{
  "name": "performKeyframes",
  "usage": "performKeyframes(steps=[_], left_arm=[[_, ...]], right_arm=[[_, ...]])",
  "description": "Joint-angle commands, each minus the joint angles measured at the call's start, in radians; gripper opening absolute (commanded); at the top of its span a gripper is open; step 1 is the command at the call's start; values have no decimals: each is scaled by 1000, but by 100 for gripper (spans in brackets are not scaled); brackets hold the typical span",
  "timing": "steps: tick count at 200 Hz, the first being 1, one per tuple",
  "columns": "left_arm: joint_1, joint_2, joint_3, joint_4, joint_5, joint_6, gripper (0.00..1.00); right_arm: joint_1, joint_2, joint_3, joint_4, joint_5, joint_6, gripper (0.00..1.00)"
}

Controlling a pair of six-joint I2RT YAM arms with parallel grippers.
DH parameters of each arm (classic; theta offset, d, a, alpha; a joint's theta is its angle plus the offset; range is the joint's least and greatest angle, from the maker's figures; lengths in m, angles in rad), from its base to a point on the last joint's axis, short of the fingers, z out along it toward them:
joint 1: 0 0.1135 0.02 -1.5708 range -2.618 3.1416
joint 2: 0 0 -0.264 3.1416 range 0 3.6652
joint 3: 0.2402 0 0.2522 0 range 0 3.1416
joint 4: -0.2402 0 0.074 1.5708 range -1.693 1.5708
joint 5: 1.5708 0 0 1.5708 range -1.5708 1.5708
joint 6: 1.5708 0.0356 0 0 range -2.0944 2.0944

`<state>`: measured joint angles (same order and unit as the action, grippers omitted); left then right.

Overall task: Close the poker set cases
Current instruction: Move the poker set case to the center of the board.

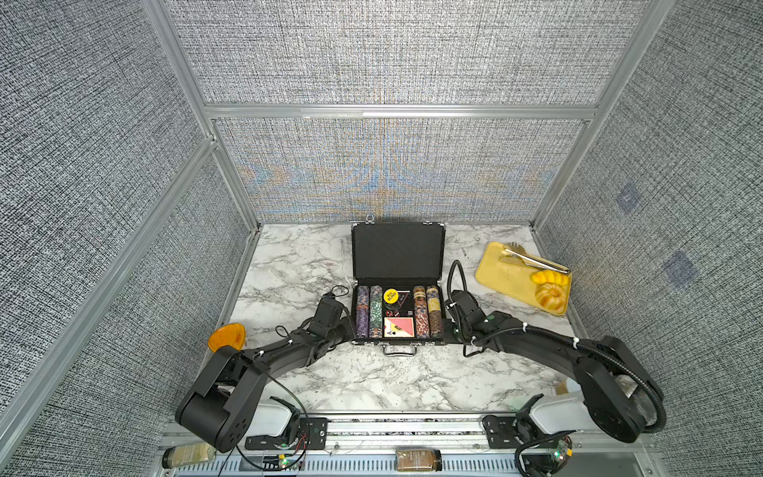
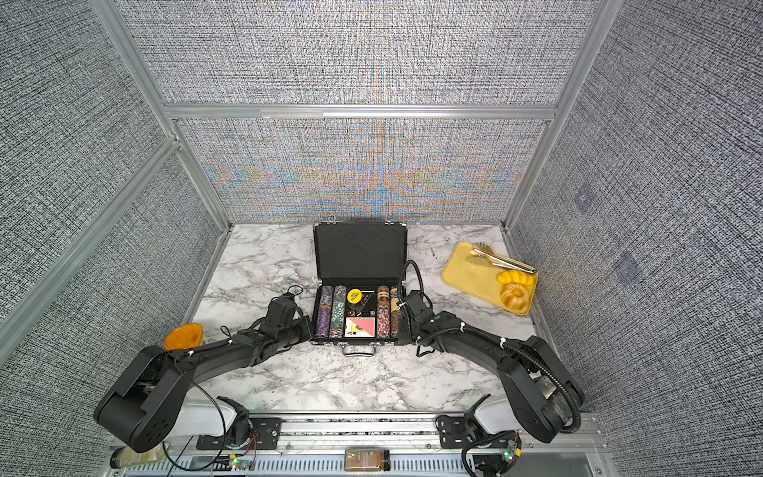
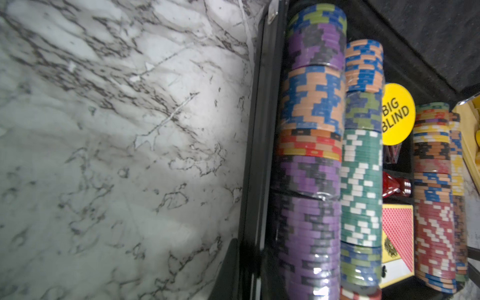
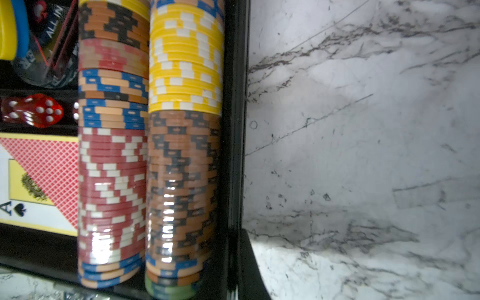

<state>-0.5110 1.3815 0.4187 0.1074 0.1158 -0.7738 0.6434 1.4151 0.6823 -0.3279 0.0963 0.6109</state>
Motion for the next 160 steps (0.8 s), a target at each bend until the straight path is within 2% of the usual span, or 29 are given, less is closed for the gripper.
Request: performKeyframes(steps=[1,74,160], left_arm=[[-17,15,-49,-588,176,-120,0],[-17,-1,37,-662,103,-107,0],[-16,13,91,-691,73,-91,0]], right_arm=[[10,19,-37,-447,-106,27,0],[5,34,63,-494,-43,12,0],[-13,29,124,-512,-27,-6,7]])
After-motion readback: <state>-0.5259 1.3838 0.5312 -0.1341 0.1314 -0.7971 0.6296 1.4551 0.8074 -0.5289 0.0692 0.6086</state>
